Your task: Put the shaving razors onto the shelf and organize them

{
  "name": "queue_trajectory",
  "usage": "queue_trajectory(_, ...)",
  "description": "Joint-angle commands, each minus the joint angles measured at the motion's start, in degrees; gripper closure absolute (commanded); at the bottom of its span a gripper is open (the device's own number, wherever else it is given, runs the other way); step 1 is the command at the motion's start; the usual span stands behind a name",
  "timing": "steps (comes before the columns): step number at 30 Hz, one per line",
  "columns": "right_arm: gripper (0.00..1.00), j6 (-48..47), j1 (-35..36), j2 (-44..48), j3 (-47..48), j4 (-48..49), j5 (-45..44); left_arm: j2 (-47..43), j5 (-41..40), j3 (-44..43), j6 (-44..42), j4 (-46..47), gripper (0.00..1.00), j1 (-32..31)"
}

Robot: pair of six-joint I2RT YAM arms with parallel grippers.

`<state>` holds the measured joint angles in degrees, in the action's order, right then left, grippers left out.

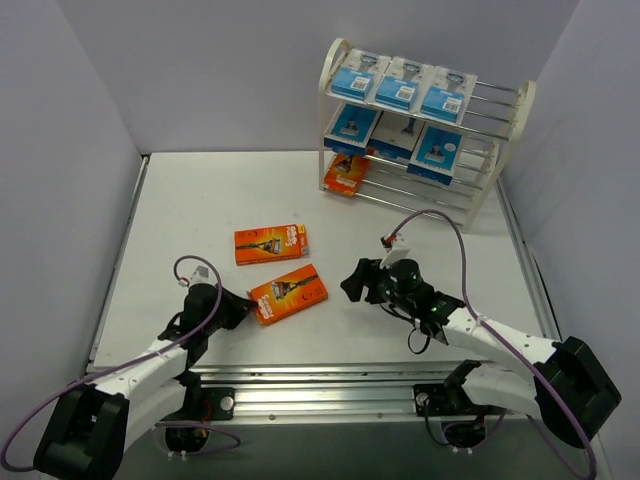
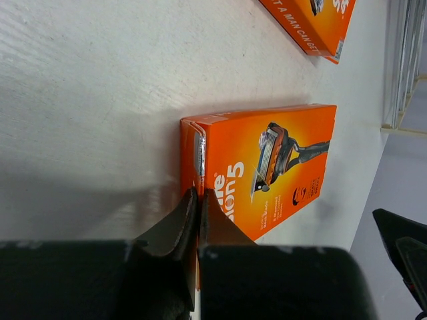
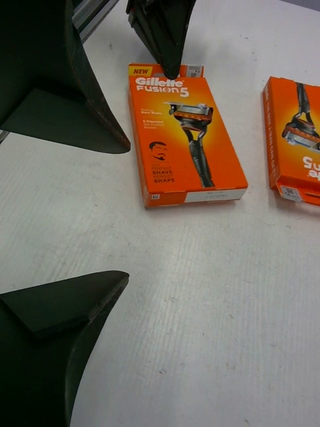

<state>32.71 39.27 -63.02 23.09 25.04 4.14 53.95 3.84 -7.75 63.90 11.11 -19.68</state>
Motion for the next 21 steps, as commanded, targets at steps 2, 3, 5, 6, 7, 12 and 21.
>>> queue_trajectory(2,0.34,-3.1,-0.8,2.4,5.7,-6.1,-2.6,1.5,1.3,-2.9,0.8,0.9,0.98,-1.3)
queue_trajectory(3,0.34,-3.4,-1.0,2.5,6.2,-6.6,-2.7,2.2,1.9,-3.0,1.4,2.5,0.98,-1.4)
queue_trajectory(5,0.33,-3.9,-1.6,3.0,7.1,-7.3,-2.6,3.0,2.7,-3.2,3.2,4.3,0.98,-1.6)
queue_trajectory(6,0.33,-4.0,-1.7,3.2,7.4,-7.7,-2.6,3.9,3.1,-3.6,3.5,5.2,0.98,-1.8)
queue_trajectory(7,0.33,-4.2,-1.9,3.5,7.8,-8.1,-2.7,4.3,3.1,-4.7,3.9,5.4,0.98,-2.5)
queue_trajectory(12,0.33,-4.5,-2.6,4.6,10.2,-10.2,-3.8,7.8,1.6,-8.0,4.2,6.5,0.98,-5.0)
queue_trajectory(21,0.33,-6.0,-3.5,4.7,16.7,-14.7,-6.6,16.3,-0.5,-13.9,5.7,10.5,0.98,-9.7)
